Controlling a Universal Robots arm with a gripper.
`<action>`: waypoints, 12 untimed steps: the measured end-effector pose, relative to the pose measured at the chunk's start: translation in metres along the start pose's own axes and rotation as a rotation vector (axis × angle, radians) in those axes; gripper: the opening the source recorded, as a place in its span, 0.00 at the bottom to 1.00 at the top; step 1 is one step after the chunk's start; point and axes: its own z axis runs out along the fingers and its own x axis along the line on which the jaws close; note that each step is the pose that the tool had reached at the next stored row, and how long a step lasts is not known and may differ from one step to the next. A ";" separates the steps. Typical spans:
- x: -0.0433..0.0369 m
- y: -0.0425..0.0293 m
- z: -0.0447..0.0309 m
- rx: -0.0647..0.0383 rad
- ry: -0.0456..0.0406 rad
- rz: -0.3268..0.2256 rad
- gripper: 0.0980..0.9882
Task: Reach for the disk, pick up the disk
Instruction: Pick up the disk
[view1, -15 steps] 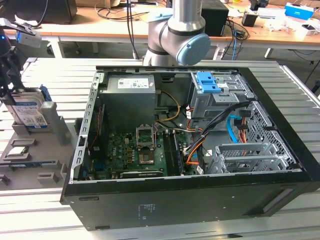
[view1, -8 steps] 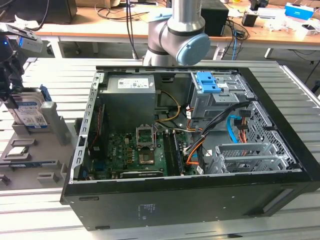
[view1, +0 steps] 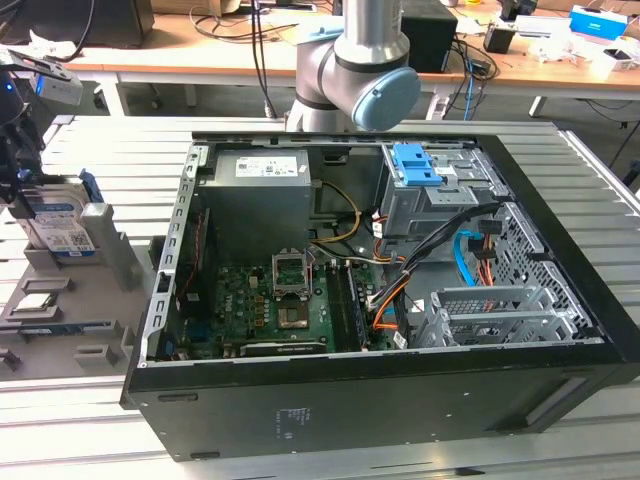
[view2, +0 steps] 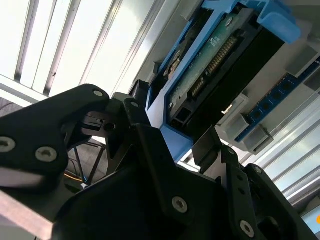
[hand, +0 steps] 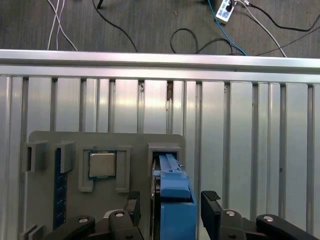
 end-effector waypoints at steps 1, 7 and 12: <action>0.0000 0.0000 0.0000 0.000 0.0000 0.000 0.56; 0.0000 0.0000 0.0000 0.000 0.0001 -0.001 0.56; 0.0000 0.0000 0.0000 0.000 0.0001 -0.003 0.30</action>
